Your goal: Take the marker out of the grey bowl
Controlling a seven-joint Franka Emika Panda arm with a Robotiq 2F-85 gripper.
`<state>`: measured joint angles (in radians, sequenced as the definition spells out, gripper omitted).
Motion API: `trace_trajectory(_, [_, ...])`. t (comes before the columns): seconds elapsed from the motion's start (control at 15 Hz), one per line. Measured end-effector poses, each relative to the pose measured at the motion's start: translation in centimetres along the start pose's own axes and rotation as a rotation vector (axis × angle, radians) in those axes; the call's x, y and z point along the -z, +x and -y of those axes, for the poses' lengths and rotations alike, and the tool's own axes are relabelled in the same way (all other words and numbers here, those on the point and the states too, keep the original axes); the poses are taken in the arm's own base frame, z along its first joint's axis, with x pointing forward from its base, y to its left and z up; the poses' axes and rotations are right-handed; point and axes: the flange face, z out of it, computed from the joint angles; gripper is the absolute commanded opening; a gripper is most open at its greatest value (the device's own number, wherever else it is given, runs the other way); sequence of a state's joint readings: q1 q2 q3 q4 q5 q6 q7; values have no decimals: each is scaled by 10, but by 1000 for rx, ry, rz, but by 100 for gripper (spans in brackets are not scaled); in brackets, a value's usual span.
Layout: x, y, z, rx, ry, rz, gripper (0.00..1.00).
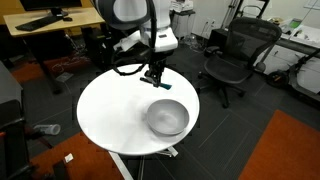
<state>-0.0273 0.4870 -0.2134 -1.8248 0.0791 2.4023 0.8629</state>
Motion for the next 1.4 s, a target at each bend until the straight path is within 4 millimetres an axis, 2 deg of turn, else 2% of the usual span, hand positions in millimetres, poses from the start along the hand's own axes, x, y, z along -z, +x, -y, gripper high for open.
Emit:
trace_trajectory(0.27, [-2, -53, 10, 18, -17, 32, 5])
trace_trajectory(0.6, [-13, -120, 32, 16, -26, 45, 5])
trace_trajectory(0.87, [-23, -161, 48, 22, -15, 56, 5])
trace_trajectory(1.13, [-38, -185, 61, 1, 2, 51, 5])
trace_trajectory(1.4, [-62, -192, 68, -41, -11, 48, 5])
